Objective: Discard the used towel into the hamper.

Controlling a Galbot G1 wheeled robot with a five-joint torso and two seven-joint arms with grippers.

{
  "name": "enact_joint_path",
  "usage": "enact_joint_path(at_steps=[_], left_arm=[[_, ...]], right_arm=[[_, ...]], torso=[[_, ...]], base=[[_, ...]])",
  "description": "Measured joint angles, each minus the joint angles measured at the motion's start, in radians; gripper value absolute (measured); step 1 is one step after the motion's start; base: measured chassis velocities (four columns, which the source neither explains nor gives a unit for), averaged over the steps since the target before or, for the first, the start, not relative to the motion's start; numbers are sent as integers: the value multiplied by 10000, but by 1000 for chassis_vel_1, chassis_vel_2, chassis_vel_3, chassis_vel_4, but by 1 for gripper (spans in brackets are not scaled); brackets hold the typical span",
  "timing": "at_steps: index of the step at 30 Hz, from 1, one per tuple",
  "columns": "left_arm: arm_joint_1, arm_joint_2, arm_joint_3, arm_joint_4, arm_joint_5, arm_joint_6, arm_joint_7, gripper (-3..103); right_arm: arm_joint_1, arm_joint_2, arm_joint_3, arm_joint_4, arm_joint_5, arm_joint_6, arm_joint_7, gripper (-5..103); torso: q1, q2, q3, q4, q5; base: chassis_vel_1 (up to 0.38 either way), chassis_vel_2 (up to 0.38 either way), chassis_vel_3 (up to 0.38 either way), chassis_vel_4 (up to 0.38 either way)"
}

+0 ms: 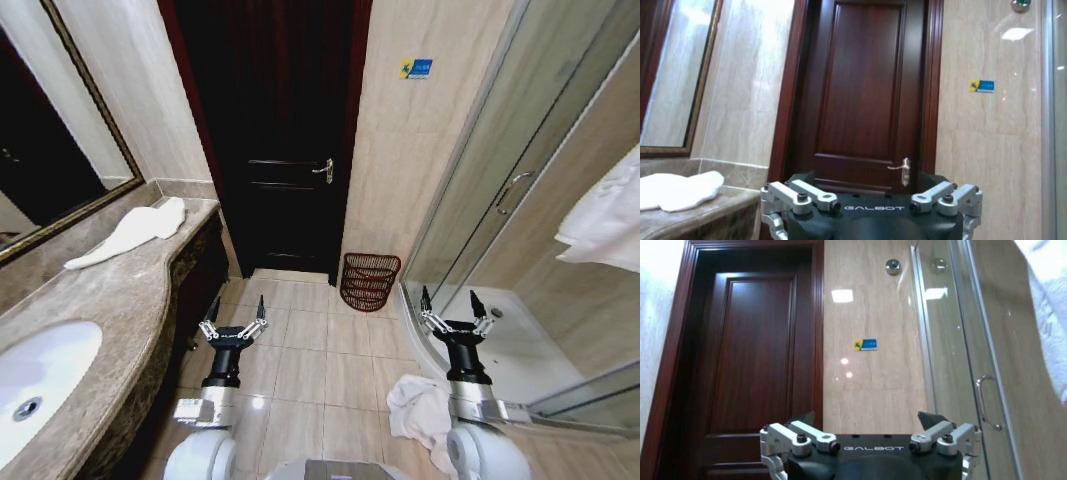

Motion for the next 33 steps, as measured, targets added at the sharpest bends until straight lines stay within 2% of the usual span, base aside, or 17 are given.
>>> enact_joint_path(at_steps=[31, 33], left_arm=[[-40, 3, -24, 66, -24, 24, 15, 100], [-61, 3, -23, 114, -24, 23, 17, 100]], right_arm=[[66, 30, -73, -122, -11, 21, -173, 100], [119, 32, -81, -181, -70, 145, -248, 100]], torso=[[0, 0, -1, -5, -3], [3, -2, 1, 0, 2]], base=[[-152, 152, 157, -165], [-160, 176, 157, -177]])
